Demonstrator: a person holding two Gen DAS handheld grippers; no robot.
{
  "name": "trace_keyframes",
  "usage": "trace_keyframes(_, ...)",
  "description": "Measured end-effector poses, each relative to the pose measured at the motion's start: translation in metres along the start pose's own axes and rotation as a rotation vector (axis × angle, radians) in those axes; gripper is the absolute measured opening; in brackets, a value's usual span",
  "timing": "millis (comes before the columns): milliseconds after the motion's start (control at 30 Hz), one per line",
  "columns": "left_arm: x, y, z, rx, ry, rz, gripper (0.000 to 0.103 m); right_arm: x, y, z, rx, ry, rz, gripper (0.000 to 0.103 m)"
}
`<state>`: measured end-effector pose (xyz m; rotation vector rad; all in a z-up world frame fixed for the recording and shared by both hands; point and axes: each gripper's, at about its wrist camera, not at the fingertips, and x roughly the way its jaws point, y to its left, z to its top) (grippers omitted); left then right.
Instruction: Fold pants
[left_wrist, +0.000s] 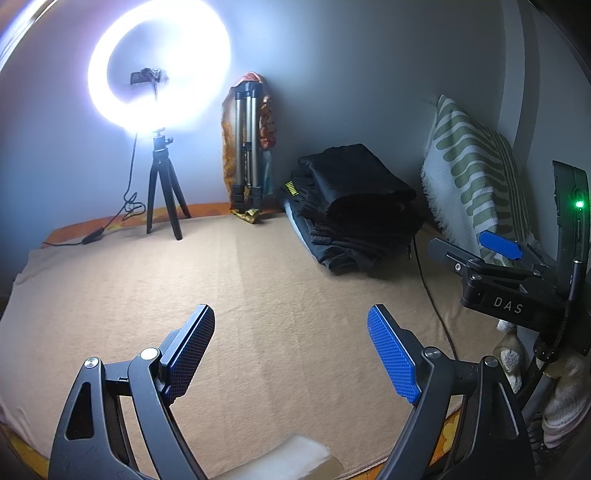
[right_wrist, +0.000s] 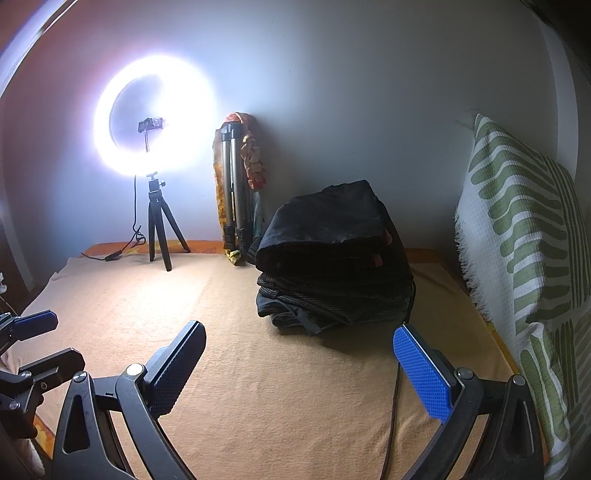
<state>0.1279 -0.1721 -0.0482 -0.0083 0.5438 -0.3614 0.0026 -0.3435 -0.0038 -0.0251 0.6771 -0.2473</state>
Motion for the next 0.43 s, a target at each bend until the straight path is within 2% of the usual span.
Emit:
trace_keyframes(267, -0.0021, -0.0024, -0.0017, 0.015, -0.022, 0.009, 0.085, -0.0003, 0.0026, -0.0008, -0.003, 0.000, 0.006, 0.103)
trace_keyframes(433, -0.0019, 0.0005, -0.0016, 0.003, -0.008, 0.005, 0.085, -0.0004, 0.0042, -0.0012, -0.001, 0.003, 0.012, 0.103)
